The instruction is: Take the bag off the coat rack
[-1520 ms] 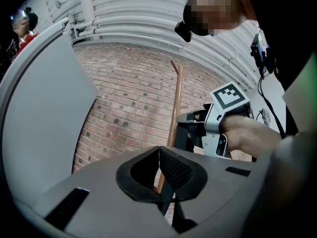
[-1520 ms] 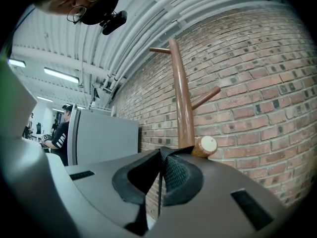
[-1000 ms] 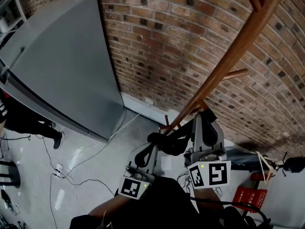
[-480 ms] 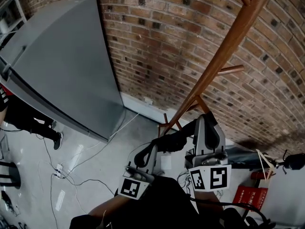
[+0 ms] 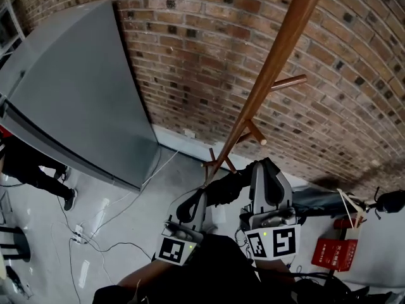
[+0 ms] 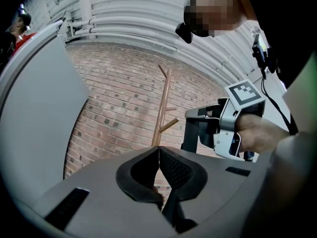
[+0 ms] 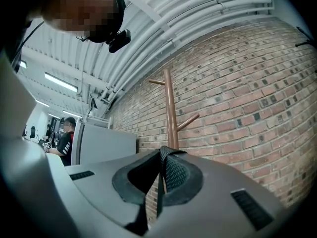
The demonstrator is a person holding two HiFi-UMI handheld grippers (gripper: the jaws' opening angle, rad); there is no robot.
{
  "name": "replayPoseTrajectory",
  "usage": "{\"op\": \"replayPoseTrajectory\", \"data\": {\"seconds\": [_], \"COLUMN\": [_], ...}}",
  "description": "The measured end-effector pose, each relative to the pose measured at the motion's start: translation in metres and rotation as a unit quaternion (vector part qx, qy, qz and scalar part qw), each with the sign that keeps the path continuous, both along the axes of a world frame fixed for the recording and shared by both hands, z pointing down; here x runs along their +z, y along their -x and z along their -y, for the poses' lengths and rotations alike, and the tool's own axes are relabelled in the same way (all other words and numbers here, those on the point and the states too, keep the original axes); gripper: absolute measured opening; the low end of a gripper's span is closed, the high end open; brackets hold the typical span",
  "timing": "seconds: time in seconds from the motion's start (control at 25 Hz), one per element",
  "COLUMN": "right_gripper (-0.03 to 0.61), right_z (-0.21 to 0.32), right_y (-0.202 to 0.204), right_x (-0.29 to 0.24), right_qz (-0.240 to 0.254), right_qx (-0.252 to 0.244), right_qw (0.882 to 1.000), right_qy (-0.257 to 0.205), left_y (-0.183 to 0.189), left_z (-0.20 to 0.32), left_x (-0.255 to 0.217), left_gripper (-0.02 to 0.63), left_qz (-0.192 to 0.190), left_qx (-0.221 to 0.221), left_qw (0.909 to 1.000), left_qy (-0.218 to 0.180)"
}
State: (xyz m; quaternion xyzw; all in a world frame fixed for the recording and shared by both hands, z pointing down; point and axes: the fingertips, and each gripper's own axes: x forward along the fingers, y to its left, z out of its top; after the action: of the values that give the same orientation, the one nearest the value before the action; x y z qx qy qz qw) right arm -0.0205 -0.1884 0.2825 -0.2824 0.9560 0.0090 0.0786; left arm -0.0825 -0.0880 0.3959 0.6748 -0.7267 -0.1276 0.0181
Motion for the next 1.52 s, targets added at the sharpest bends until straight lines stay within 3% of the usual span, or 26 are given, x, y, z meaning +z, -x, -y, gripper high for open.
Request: {"op": "replayPoseTrajectory", "data": {"seconds": [0.68,0.92,1.52], "right_gripper": [0.018,0.018,0.017], "right_z": [-0.02,-0.025,-0.026], "right_y": [-0.038,-0.046,-0.048], "right_x": [0.022,0.025,0.026], "right_qz": [-0.013,-0.01,-0.022], "right_qx": [0.026,0.032,0.033], "right_qw": [1.0,0.999,0.999], "right_qy": [0.009,0.004,-0.008], "left_y": [-0.016,-0.017,-0.021], "left_z": [0.004,0.007,0.018], "left_x": [-0.01,-0.031,-0.038], "left_gripper": [0.018,0.018,0.018], "left_qz": [0.002,0.0,0.001], "left_qx": [0.021,0.015,0.028], "left_qw": [0.9998,0.9979,0.9973], "left_qy": [-0.008,-0.063,-0.067]}}
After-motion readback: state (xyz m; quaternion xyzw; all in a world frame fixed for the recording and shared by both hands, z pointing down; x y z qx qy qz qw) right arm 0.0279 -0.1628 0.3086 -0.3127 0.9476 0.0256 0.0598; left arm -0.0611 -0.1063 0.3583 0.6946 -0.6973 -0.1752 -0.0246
